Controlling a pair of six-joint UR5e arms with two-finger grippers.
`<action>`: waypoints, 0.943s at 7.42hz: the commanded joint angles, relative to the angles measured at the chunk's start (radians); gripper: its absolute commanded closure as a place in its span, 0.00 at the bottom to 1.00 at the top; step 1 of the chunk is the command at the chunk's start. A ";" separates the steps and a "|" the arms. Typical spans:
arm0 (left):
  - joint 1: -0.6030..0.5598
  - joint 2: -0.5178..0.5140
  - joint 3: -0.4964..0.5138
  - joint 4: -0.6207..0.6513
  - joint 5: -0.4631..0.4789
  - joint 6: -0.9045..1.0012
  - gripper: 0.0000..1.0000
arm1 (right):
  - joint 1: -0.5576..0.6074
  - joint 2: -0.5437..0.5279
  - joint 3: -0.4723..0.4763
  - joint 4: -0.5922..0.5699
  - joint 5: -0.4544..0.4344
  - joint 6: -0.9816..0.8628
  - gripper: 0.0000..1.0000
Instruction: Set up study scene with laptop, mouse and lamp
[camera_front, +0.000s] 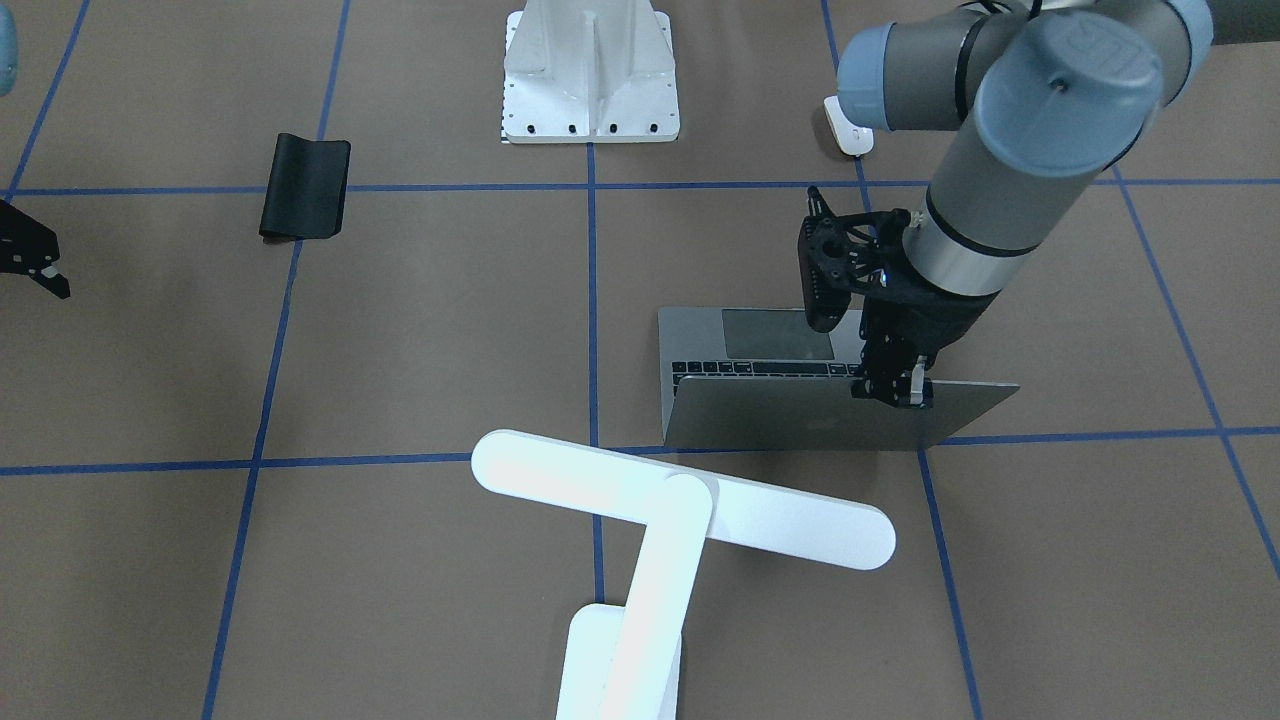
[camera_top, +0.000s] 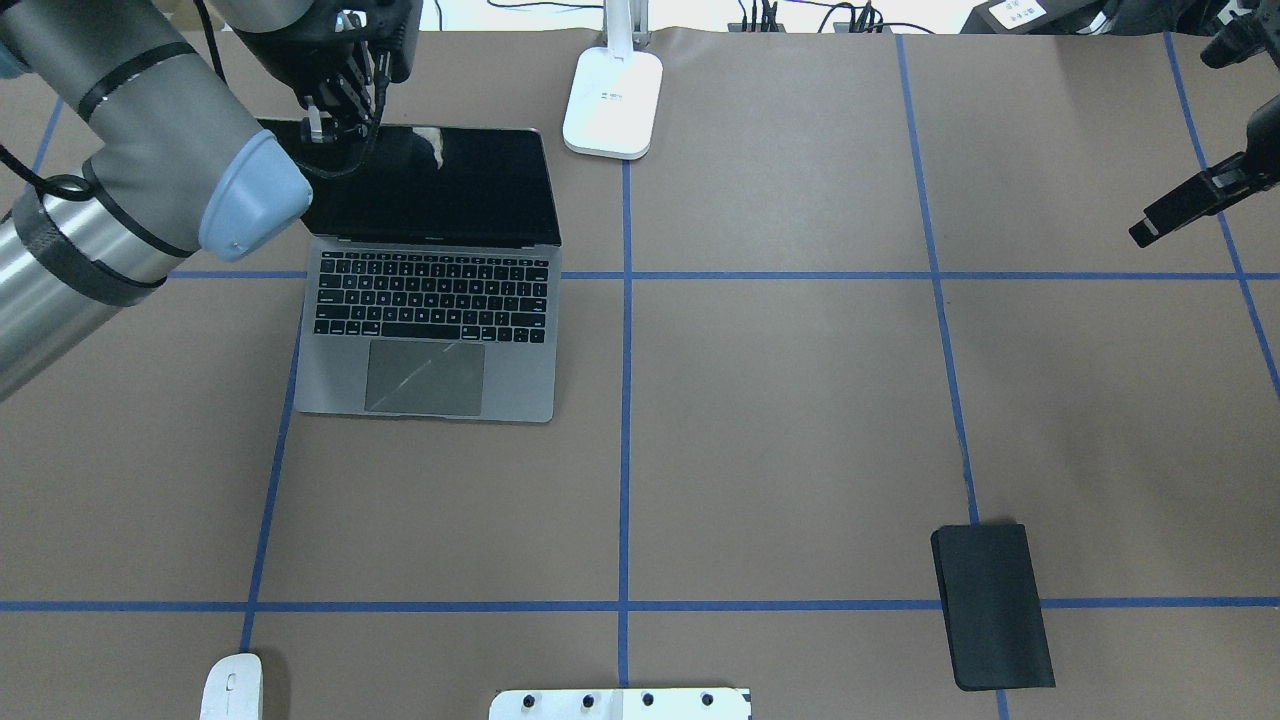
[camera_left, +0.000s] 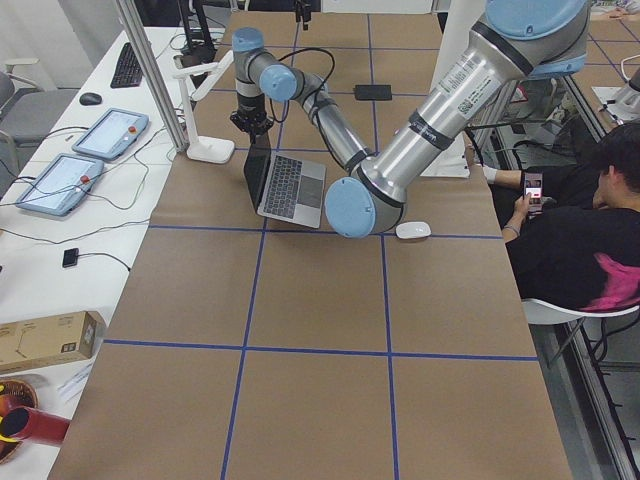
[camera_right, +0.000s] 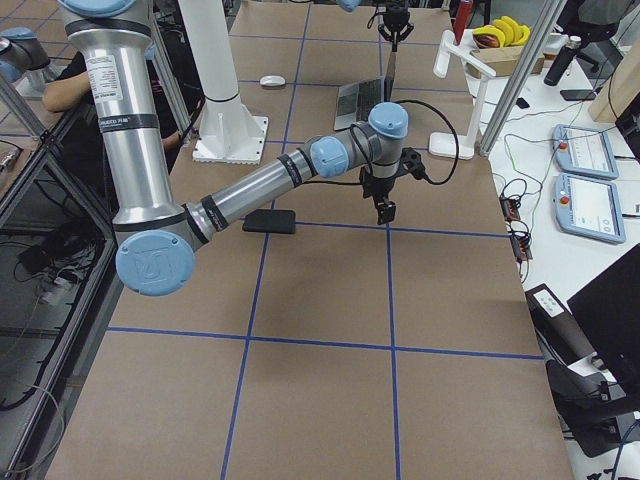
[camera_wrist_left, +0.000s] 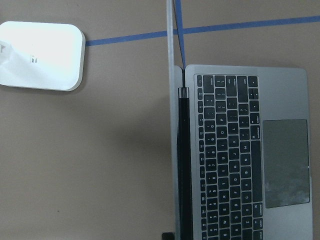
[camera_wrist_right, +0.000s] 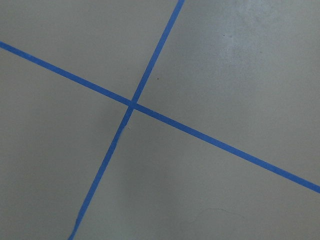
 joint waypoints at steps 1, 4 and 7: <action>0.004 -0.004 0.048 -0.057 0.005 -0.001 0.87 | 0.002 0.005 -0.003 0.000 0.006 -0.001 0.00; 0.008 -0.003 0.052 -0.059 0.006 -0.003 0.85 | 0.002 0.013 -0.018 0.001 0.008 -0.001 0.00; 0.008 -0.006 0.028 -0.059 0.006 -0.001 0.39 | 0.002 0.014 -0.020 0.000 0.008 -0.001 0.00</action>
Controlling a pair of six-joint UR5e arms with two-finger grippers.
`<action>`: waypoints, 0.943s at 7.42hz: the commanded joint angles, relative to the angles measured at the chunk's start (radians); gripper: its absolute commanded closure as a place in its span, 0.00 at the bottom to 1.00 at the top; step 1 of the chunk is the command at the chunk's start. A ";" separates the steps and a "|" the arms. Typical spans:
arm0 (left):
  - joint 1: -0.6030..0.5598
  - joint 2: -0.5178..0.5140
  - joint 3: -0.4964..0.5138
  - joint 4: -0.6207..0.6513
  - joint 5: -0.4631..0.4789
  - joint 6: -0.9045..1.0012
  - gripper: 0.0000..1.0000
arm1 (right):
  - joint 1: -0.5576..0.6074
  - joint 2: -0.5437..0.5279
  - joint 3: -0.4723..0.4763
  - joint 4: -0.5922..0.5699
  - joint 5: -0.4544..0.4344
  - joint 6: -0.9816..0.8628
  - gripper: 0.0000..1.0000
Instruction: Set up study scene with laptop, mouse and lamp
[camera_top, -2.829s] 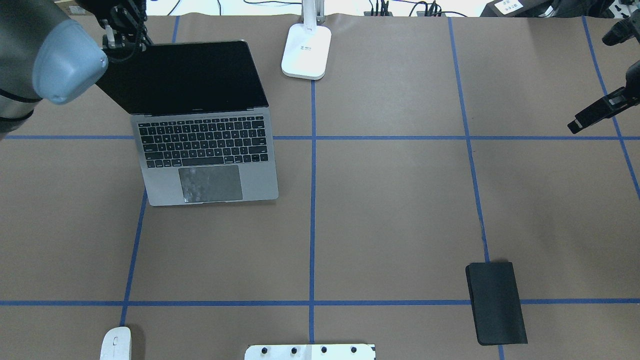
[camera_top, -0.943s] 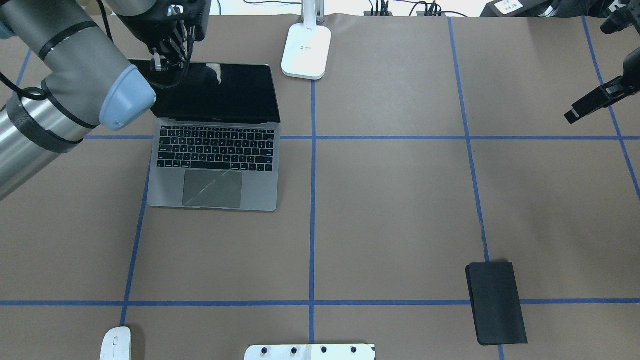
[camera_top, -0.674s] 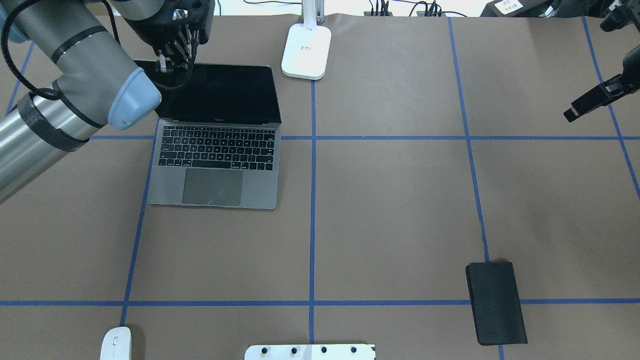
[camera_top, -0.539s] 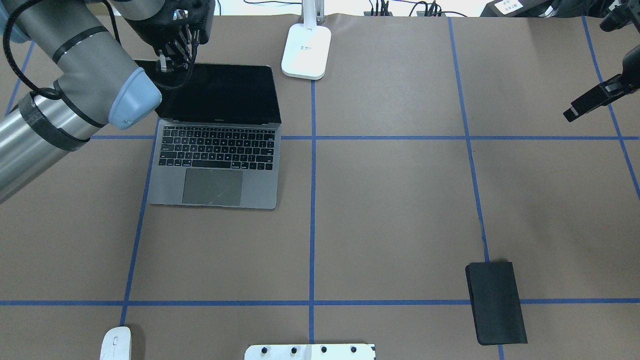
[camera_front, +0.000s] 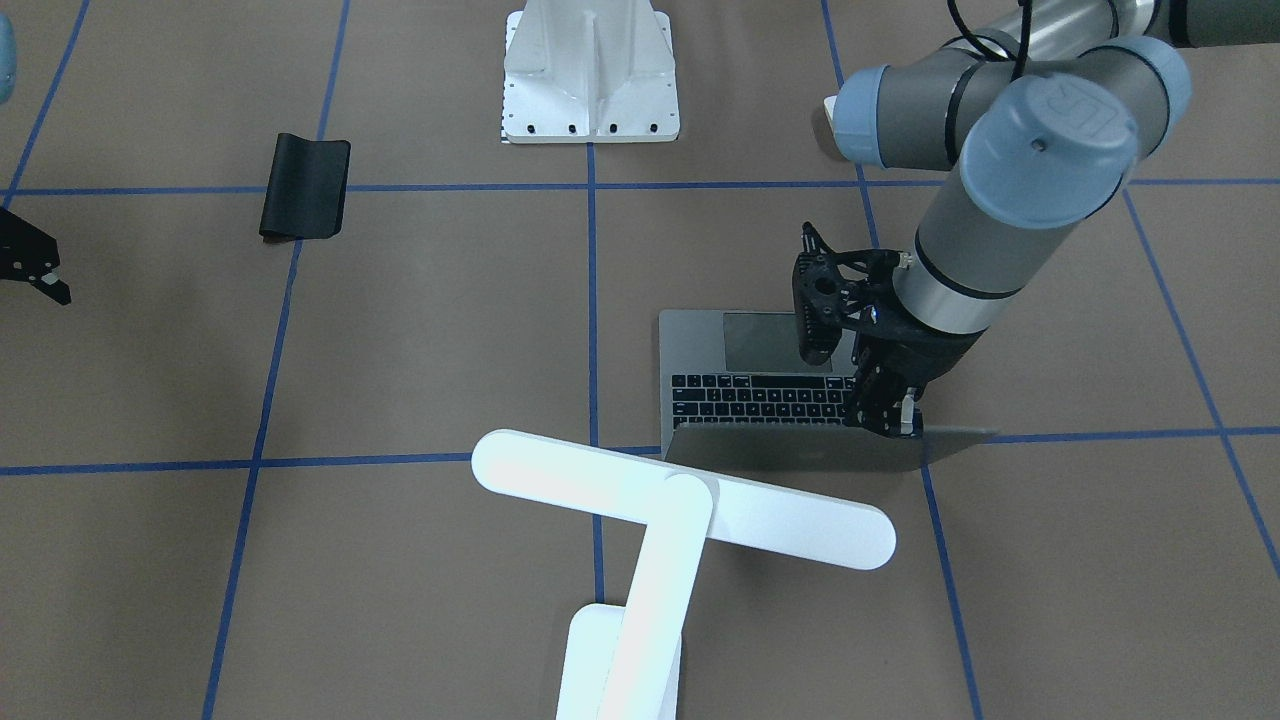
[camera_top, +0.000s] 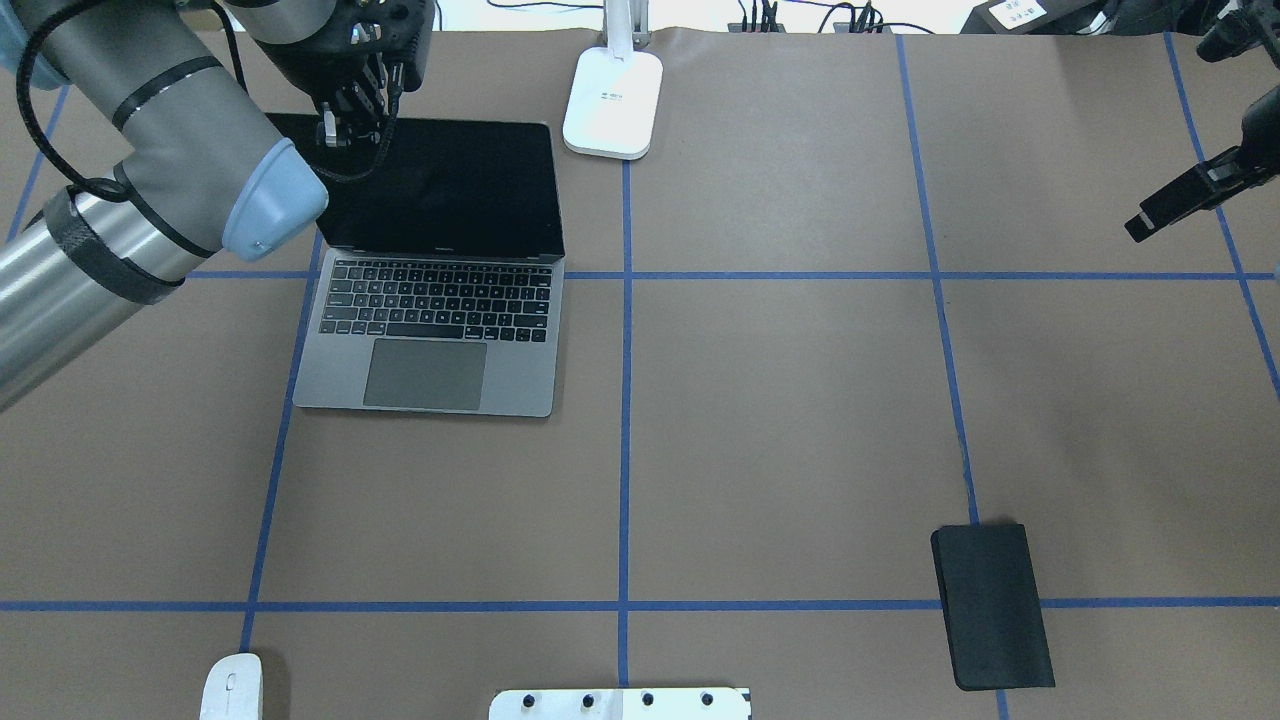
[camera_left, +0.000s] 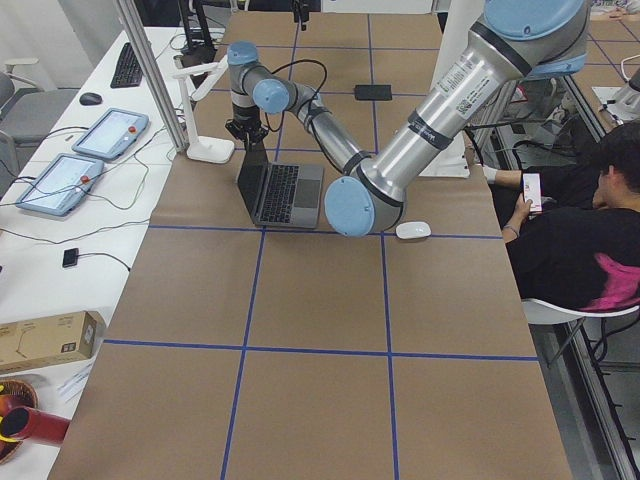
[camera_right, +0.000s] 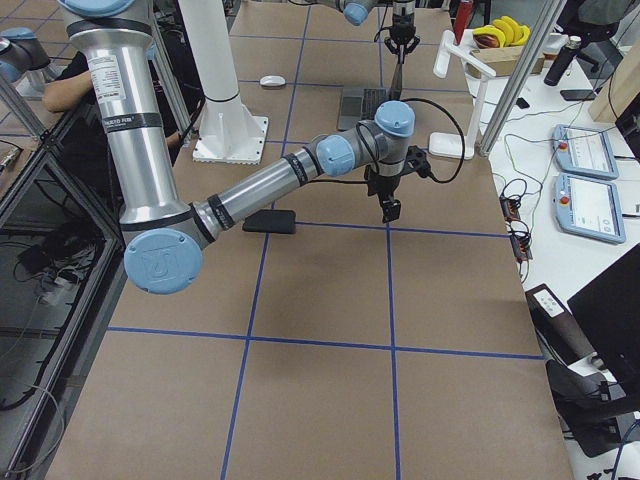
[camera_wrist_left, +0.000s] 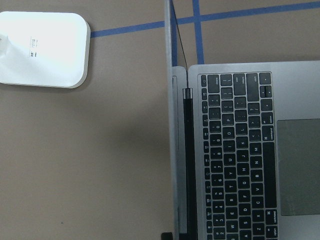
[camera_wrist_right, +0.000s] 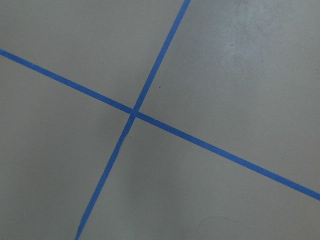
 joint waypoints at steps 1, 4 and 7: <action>-0.003 0.002 -0.049 0.006 0.000 -0.003 0.30 | 0.005 0.001 0.001 0.001 0.002 0.001 0.00; -0.010 0.090 -0.145 0.009 -0.010 -0.102 0.07 | 0.003 -0.002 0.006 0.001 0.020 0.076 0.00; -0.009 0.363 -0.412 0.022 -0.013 -0.543 0.00 | -0.049 -0.054 0.073 0.001 0.071 0.274 0.01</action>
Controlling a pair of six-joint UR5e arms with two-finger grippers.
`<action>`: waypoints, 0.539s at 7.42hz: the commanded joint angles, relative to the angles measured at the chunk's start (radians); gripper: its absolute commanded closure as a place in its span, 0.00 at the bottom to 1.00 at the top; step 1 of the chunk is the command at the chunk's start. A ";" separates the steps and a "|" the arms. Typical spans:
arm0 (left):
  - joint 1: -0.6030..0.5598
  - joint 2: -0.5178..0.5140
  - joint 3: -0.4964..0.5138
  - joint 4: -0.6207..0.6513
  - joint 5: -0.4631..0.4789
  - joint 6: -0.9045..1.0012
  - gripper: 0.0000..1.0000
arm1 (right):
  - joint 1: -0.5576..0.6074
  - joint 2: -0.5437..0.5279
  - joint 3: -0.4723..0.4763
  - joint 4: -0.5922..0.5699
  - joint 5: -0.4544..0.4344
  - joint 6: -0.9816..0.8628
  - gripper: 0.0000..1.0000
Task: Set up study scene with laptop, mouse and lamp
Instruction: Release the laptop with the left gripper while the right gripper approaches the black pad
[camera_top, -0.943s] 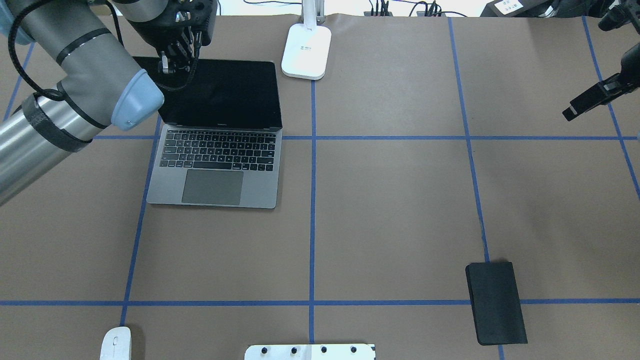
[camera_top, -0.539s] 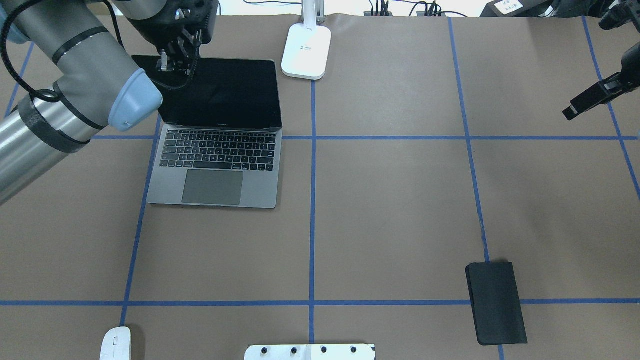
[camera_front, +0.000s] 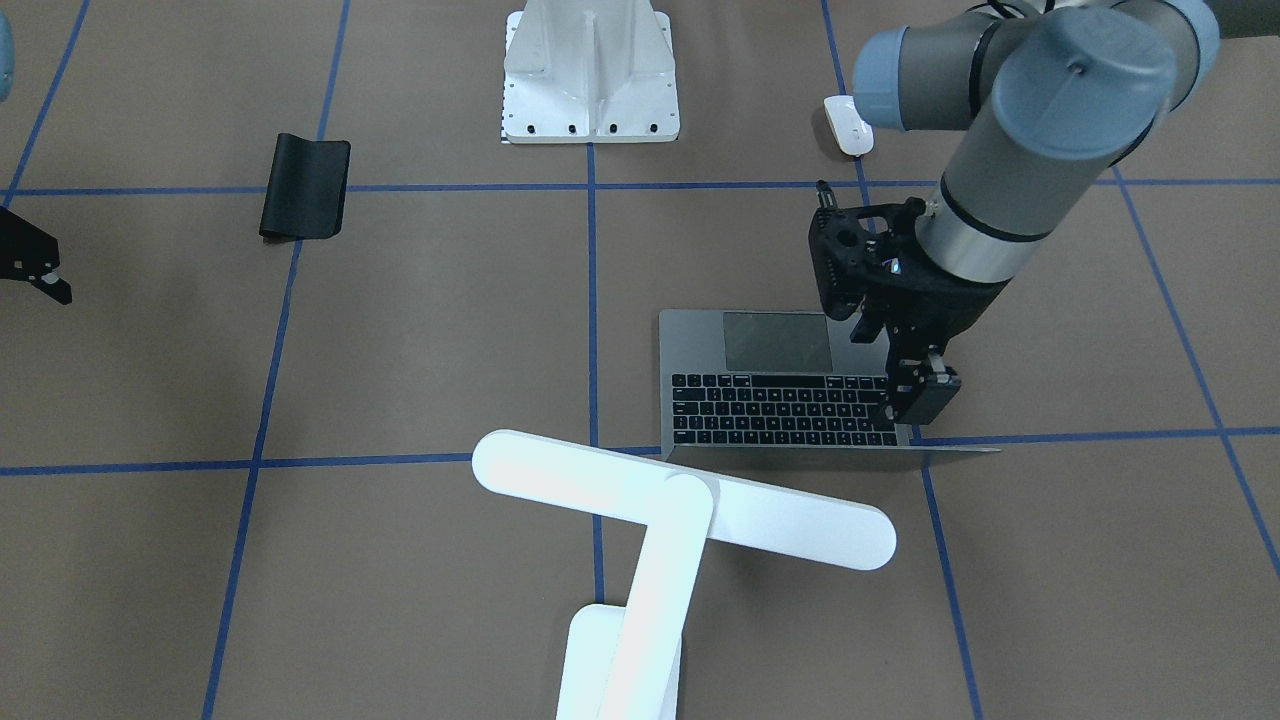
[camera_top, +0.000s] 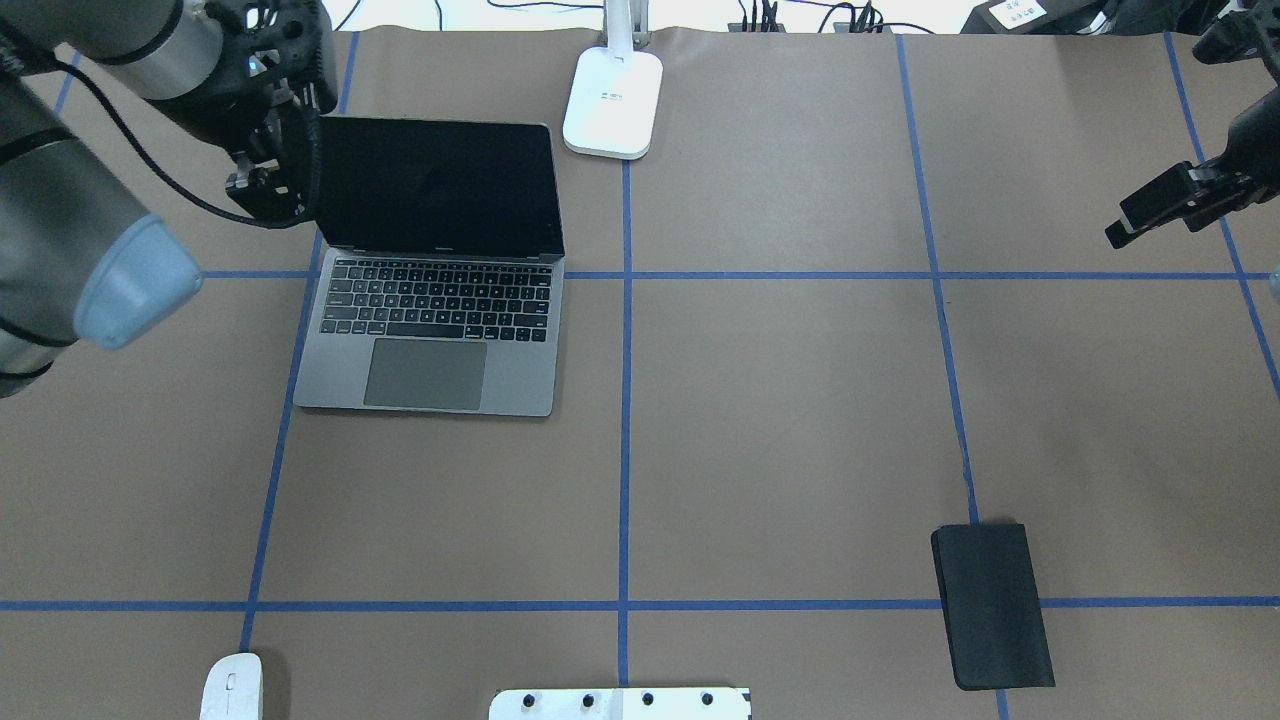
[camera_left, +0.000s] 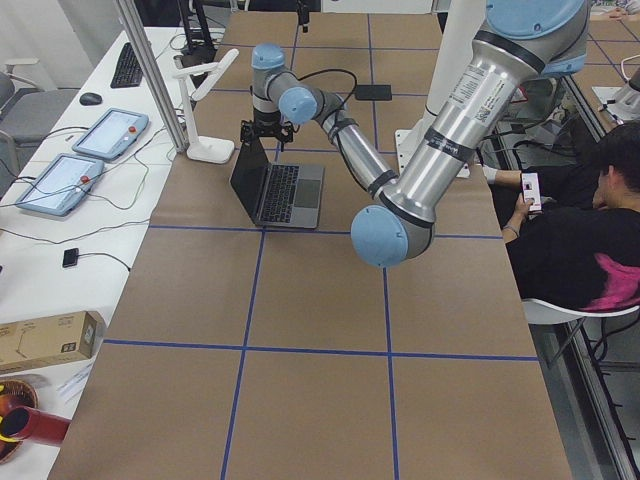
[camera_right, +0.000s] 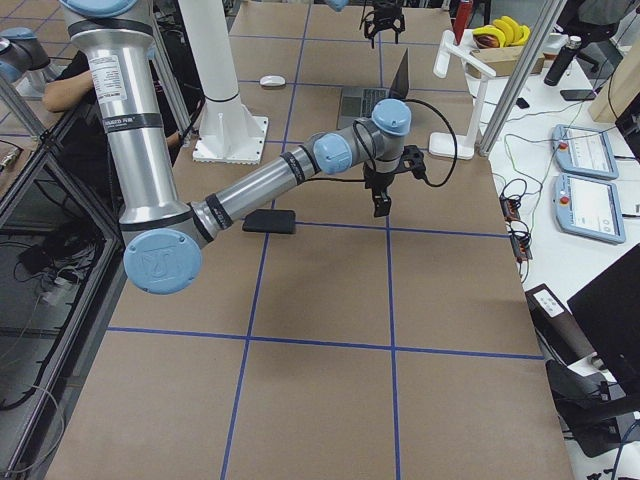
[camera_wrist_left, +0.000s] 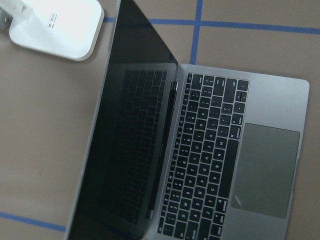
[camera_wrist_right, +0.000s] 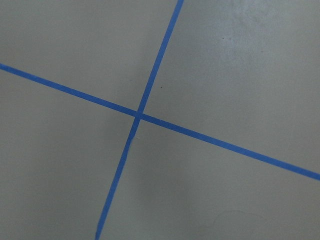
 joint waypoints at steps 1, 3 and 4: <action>0.001 0.206 -0.198 0.001 -0.006 -0.407 0.00 | -0.076 -0.071 0.096 0.002 0.010 0.165 0.01; 0.004 0.375 -0.353 -0.028 -0.065 -0.865 0.00 | -0.261 -0.121 0.174 0.070 -0.042 0.371 0.01; 0.060 0.418 -0.379 -0.052 -0.064 -1.069 0.00 | -0.364 -0.229 0.174 0.278 -0.081 0.489 0.02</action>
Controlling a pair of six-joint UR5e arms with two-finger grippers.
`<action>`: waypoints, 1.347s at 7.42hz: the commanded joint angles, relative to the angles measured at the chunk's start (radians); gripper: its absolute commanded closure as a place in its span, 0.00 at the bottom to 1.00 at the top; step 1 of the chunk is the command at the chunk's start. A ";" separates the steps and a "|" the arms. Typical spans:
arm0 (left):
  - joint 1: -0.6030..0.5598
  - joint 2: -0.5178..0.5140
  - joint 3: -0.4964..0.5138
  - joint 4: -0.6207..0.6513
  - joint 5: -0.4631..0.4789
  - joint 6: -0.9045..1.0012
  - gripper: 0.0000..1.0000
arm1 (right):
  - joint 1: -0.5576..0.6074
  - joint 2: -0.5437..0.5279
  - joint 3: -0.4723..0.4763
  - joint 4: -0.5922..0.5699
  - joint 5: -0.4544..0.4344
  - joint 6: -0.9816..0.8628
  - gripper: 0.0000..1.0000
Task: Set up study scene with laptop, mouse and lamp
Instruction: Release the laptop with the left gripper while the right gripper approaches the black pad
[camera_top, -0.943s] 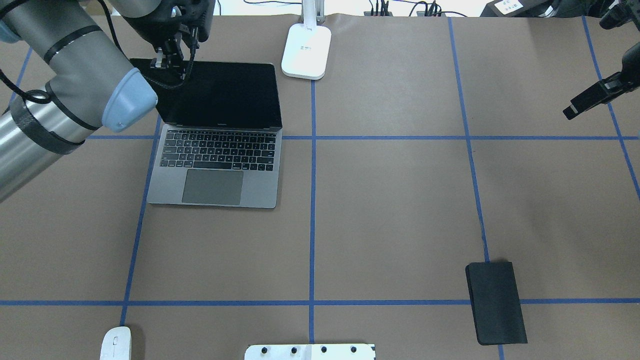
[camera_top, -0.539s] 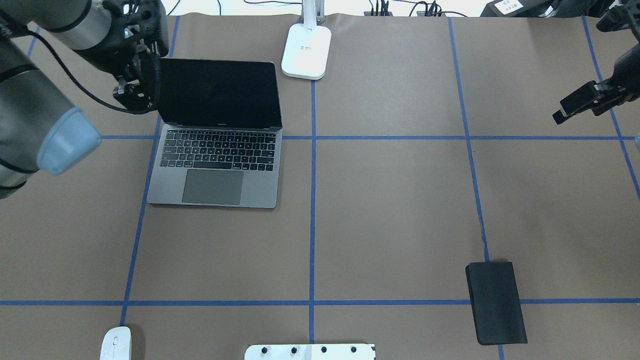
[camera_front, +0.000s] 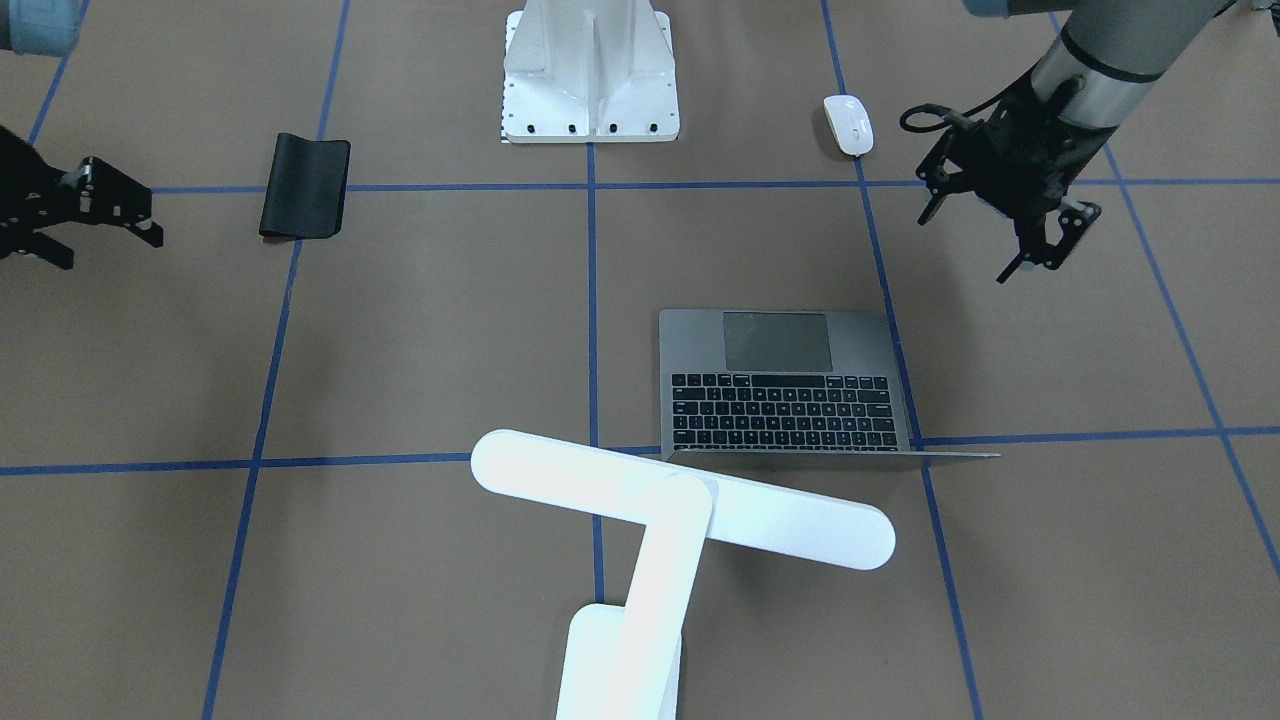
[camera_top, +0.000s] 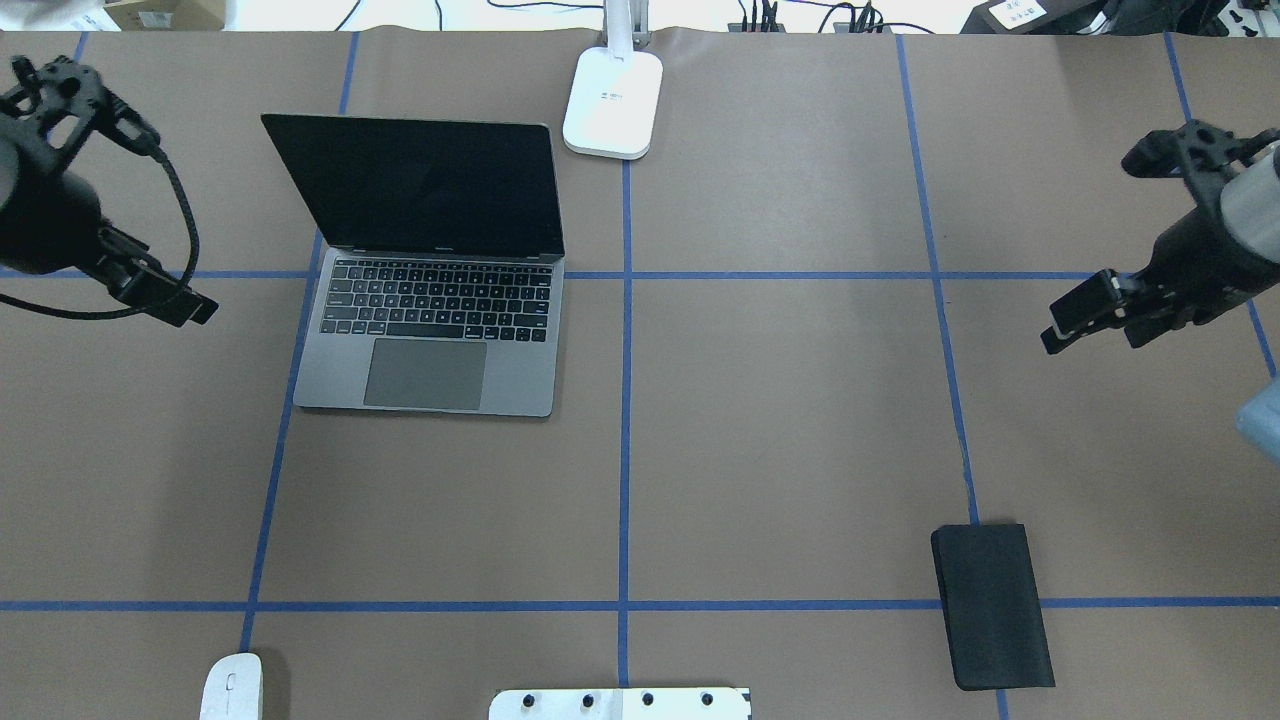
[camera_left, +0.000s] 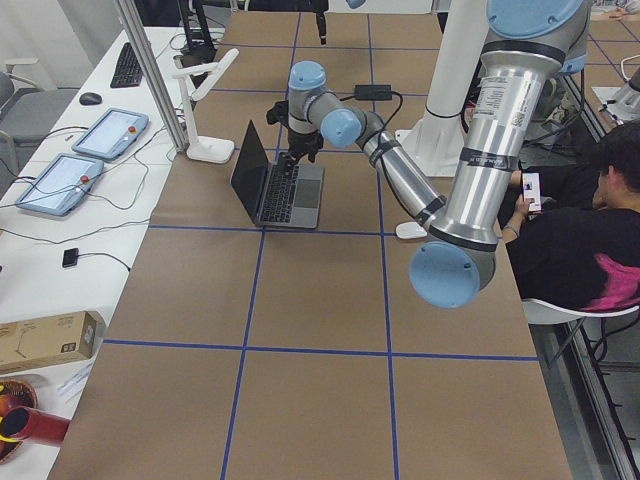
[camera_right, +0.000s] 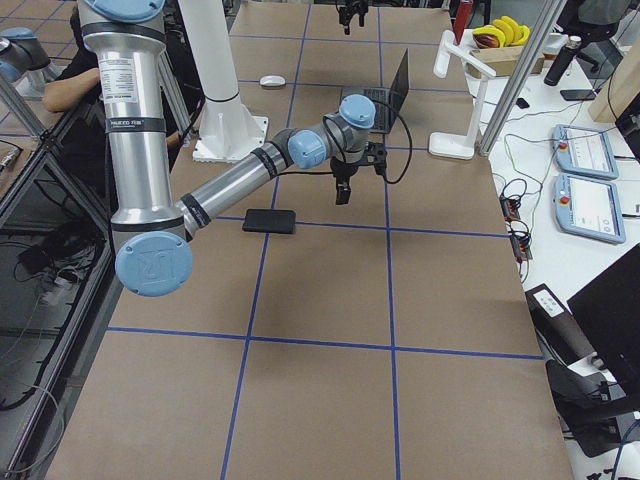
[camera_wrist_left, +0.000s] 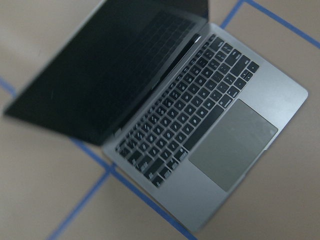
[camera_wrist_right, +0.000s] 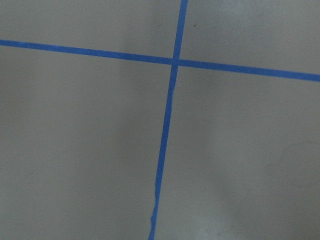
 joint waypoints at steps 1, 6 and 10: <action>0.095 0.142 -0.063 -0.098 0.000 -0.397 0.00 | -0.224 -0.234 0.014 0.433 -0.100 0.270 0.06; 0.535 0.368 -0.072 -0.401 0.317 -0.866 0.00 | -0.425 -0.312 0.012 0.630 -0.153 0.460 0.09; 0.600 0.385 -0.092 -0.392 0.316 -0.950 0.00 | -0.470 -0.338 0.007 0.627 -0.153 0.459 0.10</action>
